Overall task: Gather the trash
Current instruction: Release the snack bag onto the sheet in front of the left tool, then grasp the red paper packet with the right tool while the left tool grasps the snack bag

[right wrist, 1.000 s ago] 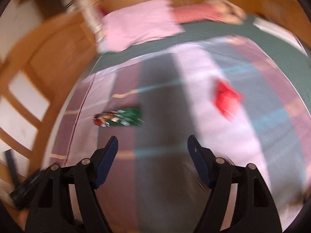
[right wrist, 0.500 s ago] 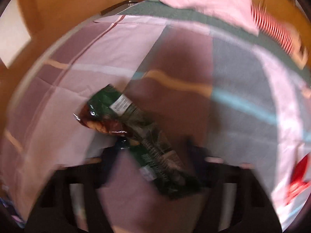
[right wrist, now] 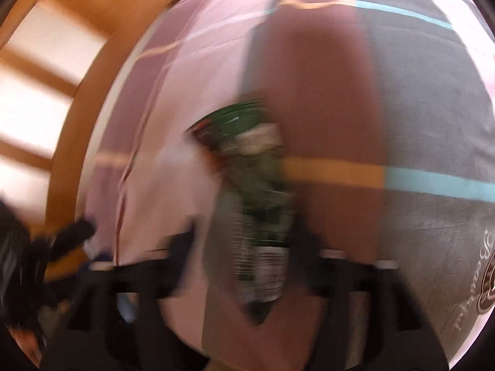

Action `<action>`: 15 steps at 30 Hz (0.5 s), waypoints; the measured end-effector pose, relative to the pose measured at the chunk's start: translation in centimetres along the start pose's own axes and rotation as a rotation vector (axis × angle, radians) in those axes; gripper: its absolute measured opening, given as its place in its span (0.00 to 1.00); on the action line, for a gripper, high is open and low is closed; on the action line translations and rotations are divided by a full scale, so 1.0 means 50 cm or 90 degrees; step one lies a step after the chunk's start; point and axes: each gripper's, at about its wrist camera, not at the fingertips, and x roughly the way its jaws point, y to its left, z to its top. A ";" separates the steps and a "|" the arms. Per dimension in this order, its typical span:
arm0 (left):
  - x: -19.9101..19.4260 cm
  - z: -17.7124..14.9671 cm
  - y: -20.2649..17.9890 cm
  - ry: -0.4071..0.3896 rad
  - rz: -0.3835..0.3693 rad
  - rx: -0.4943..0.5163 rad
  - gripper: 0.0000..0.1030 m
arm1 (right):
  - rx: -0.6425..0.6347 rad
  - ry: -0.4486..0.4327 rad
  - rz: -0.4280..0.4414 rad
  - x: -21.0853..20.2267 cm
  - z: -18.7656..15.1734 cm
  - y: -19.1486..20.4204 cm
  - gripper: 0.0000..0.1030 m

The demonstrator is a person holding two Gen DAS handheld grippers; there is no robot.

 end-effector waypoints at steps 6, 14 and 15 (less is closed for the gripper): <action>0.019 -0.011 -0.014 0.012 0.007 0.021 0.92 | 0.017 -0.197 -0.136 -0.147 0.010 -0.061 0.76; 0.070 -0.055 -0.094 0.052 -0.032 0.125 0.92 | 0.183 -0.281 -0.532 -0.235 0.120 -0.352 0.79; 0.076 -0.062 -0.111 0.053 -0.040 0.147 0.92 | 0.188 -0.251 -0.552 -0.229 0.125 -0.383 0.79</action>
